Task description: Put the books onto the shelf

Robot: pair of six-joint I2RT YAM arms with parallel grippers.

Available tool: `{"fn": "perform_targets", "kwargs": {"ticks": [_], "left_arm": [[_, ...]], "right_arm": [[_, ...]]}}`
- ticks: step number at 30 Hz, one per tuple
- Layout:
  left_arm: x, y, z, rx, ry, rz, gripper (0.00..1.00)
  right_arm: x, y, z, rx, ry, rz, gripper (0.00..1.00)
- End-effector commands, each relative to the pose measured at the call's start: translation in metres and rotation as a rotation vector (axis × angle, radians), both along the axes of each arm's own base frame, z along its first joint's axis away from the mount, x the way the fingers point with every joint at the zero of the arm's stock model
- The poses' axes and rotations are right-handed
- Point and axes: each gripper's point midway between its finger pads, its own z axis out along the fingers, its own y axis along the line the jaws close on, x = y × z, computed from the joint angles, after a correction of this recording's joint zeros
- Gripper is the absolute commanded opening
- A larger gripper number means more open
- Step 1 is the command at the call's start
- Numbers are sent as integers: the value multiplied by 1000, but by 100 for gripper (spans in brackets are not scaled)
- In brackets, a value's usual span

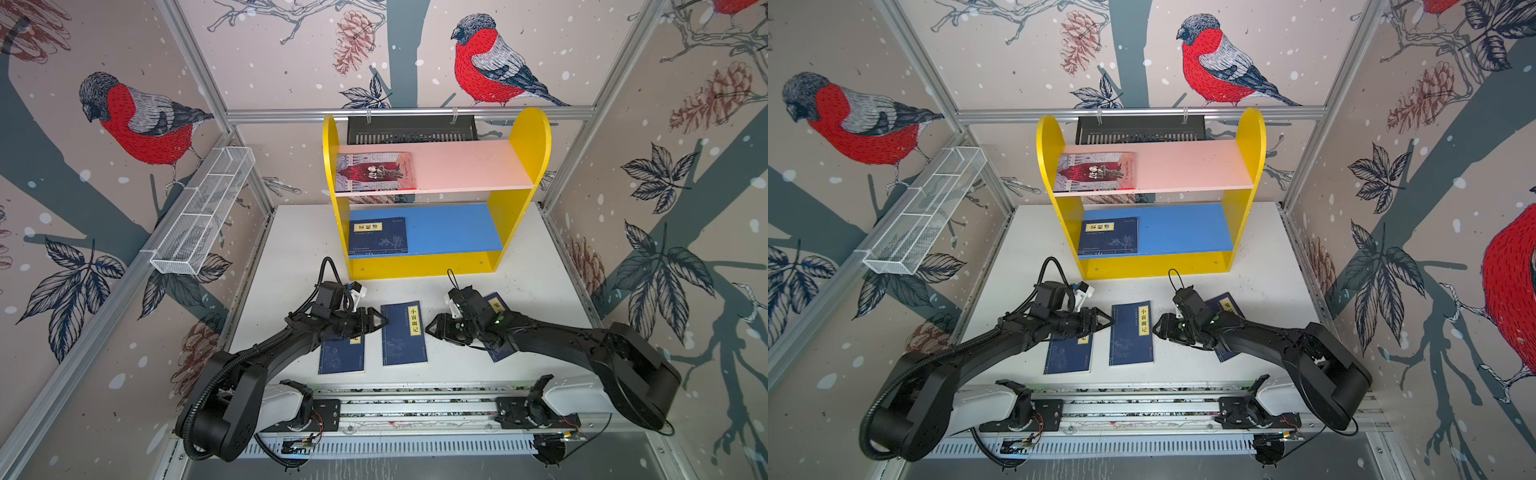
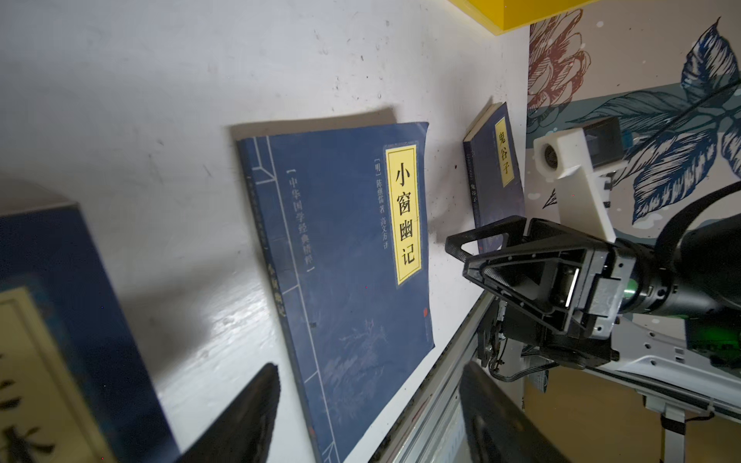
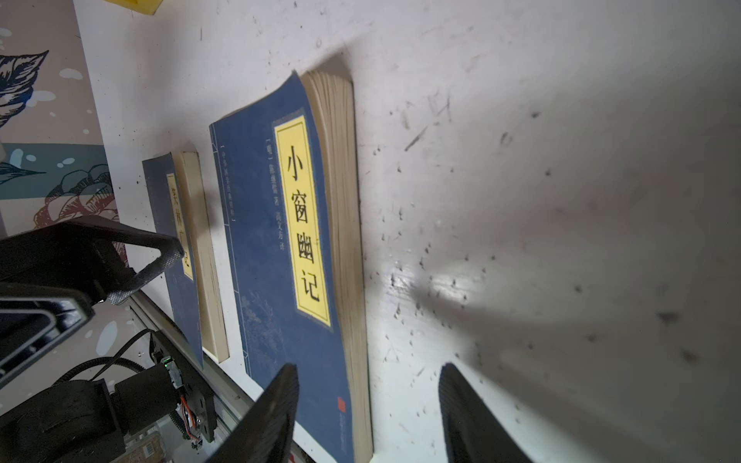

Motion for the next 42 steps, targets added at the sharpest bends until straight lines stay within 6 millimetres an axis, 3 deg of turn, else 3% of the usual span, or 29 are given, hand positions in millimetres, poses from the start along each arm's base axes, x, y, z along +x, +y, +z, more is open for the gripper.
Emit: {"fn": "perform_targets", "kwargs": {"ticks": [1,18,28,33,42], "left_arm": [[3,-2,-2,10,-39,-7,73],[-7,-6,-28,-5,84,2,80],[-12,-15,-26,-56,115,-30,81],[-8,-23,-18,-98,118,-49,81],[-8,-21,-17,-87,96,-41,81]], "right_arm": [[2,7,2,24,-15,34,58],[-7,16,-17,44,54,89,59],[-12,21,-30,79,95,98,59],[-11,28,-26,119,95,104,59],[-8,33,-16,158,80,113,56]]}}
